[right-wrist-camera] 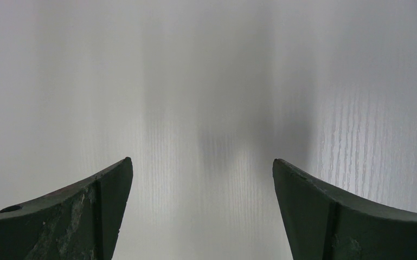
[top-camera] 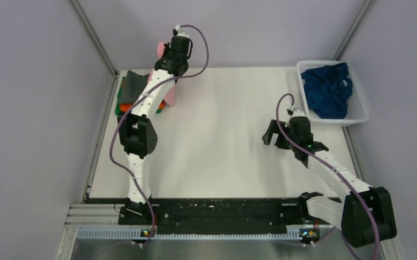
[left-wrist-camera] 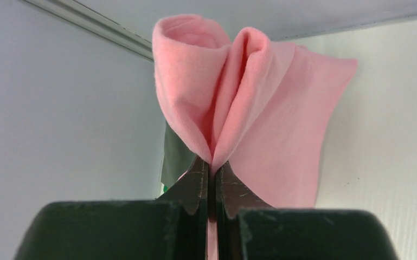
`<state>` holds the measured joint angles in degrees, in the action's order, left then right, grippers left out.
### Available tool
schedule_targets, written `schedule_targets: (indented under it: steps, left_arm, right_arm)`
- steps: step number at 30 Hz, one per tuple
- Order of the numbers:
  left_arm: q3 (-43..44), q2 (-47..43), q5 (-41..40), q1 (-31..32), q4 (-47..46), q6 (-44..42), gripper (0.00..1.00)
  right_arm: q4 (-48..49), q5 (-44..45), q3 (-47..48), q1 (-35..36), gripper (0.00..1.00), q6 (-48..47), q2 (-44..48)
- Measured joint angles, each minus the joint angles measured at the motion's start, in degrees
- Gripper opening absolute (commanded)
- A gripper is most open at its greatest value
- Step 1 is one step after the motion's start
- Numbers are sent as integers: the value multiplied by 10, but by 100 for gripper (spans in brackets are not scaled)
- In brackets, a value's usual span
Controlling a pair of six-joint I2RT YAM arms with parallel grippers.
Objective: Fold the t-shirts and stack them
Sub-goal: Put the neatly folded tshirt into the corner of the board with the left arm
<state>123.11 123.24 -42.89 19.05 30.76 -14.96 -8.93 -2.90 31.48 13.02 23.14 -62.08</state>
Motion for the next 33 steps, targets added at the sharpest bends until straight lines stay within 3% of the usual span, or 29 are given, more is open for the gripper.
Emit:
schedule_targets:
  steps: [15, 26, 33]
  left_arm:
    - [46, -34, 37, -23, 47, 19, 0]
    - [50, -32, 97, -121, 75, 52, 0]
    - [55, 24, 128, -177, 40, 41, 0]
  right_arm:
    - [-3, 4, 0, 0, 99, 0, -1]
    - [-5, 17, 0, 0, 99, 0, -22]
    - [-6, 34, 0, 0, 99, 0, -33]
